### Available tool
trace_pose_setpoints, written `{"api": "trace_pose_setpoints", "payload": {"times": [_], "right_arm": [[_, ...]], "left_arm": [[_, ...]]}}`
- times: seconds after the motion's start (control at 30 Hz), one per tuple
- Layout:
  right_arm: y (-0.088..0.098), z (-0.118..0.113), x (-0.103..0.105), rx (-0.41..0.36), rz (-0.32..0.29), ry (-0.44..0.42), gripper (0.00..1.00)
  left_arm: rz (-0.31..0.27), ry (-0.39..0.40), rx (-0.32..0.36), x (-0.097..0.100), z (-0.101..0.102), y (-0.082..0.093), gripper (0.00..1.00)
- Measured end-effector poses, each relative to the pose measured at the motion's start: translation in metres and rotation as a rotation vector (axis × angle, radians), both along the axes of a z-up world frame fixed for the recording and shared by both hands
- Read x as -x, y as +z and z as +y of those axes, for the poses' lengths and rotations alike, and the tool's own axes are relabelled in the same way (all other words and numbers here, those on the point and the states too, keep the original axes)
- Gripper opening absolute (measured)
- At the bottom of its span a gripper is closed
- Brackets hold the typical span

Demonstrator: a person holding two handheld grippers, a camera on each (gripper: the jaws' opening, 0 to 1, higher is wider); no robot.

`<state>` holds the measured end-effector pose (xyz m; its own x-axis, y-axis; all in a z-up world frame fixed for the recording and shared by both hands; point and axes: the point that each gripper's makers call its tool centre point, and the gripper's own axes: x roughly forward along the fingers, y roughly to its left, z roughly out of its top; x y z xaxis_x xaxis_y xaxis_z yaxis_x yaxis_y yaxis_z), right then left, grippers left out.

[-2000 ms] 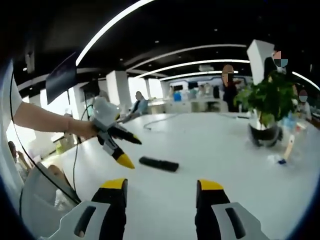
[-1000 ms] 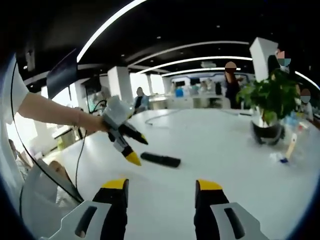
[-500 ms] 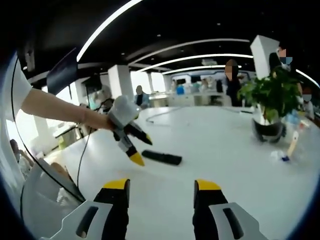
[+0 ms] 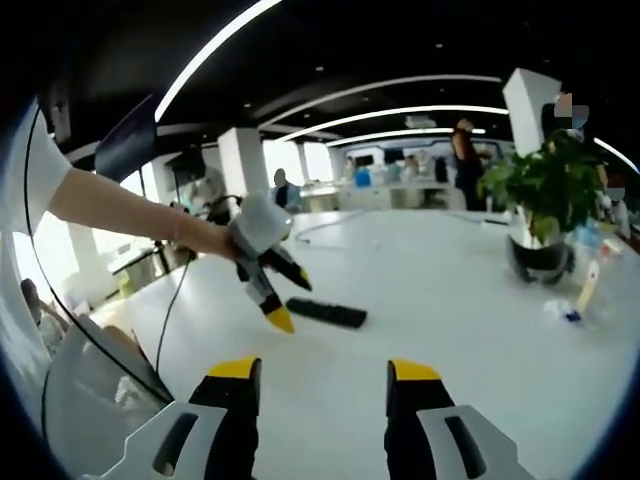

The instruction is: Press the specified remote control buttons in sequence, fully releasing each button before pressing the next.

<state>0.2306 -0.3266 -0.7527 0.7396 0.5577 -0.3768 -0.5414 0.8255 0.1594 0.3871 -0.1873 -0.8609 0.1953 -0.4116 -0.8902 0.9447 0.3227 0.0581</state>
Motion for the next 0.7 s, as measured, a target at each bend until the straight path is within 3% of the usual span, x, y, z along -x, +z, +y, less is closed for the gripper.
{"api": "trace_pose_setpoints", "payload": {"times": [0.13, 0.3, 0.7], "right_arm": [[-0.0014, 0.0007, 0.0005, 0.003, 0.007, 0.007, 0.47], [-0.0022, 0.0, 0.0003, 0.003, 0.011, 0.005, 0.46], [-0.0029, -0.0004, 0.0006, 0.001, 0.017, 0.006, 0.46]], "left_arm": [[0.015, -0.012, -0.027, -0.0002, 0.0033, -0.0049, 0.71], [0.041, 0.005, -0.01, -0.0018, 0.0005, -0.005, 0.71], [0.076, -0.041, -0.009, 0.0071, -0.0038, -0.0058, 0.6]]}}
